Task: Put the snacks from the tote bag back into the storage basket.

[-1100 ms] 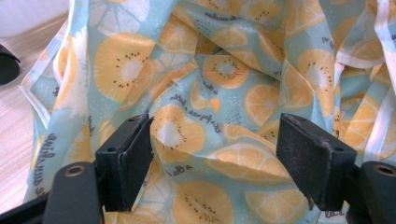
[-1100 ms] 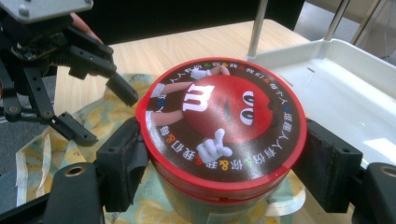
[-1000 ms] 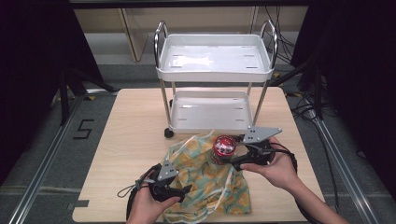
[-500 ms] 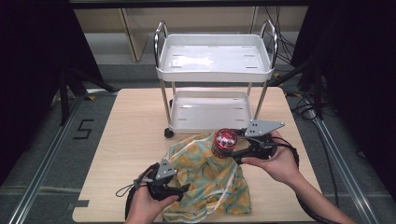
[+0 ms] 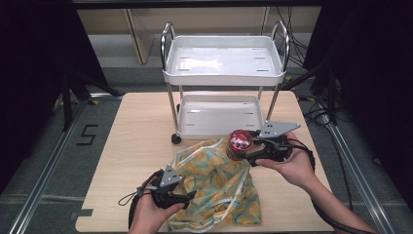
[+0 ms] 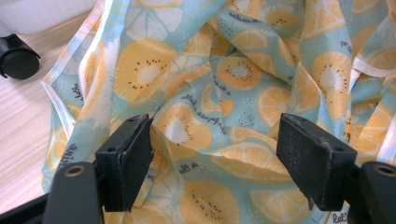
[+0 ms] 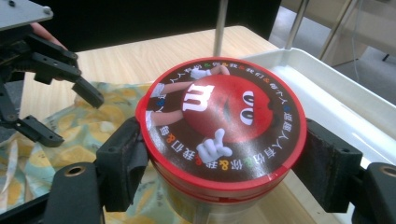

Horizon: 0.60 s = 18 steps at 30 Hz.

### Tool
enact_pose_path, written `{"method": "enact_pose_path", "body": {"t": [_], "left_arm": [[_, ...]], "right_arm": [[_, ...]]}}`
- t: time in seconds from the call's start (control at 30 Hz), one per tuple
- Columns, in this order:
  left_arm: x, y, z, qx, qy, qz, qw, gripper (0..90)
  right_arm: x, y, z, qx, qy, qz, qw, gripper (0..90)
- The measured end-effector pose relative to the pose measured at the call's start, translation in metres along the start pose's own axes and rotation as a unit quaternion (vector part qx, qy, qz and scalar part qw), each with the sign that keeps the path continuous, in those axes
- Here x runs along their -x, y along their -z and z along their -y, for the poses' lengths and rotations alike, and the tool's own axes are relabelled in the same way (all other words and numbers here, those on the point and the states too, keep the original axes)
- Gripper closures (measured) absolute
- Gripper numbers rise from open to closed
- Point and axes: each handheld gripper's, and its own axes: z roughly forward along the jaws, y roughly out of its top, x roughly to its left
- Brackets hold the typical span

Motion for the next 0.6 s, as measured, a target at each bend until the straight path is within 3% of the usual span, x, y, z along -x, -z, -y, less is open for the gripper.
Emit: {"method": "enact_pose_path", "body": {"t": [0.3, 0.47, 0.6], "left_arm": [[0.000, -0.001, 0.000, 0.004, 0.001, 0.002, 1.0000, 26.2], [0.002, -0.002, 0.000, 0.011, 0.011, -0.005, 0.9999, 26.2], [0.002, 0.000, 0.000, 0.006, 0.004, -0.001, 1.0000, 26.3]], "right_arm": [[0.009, 0.002, -0.001, 0.003, -0.010, 0.017, 0.9998, 26.4], [0.016, 0.002, -0.003, -0.004, -0.002, 0.019, 0.9998, 26.4], [0.022, 0.001, -0.004, -0.011, -0.007, 0.028, 0.9995, 26.4]]}}
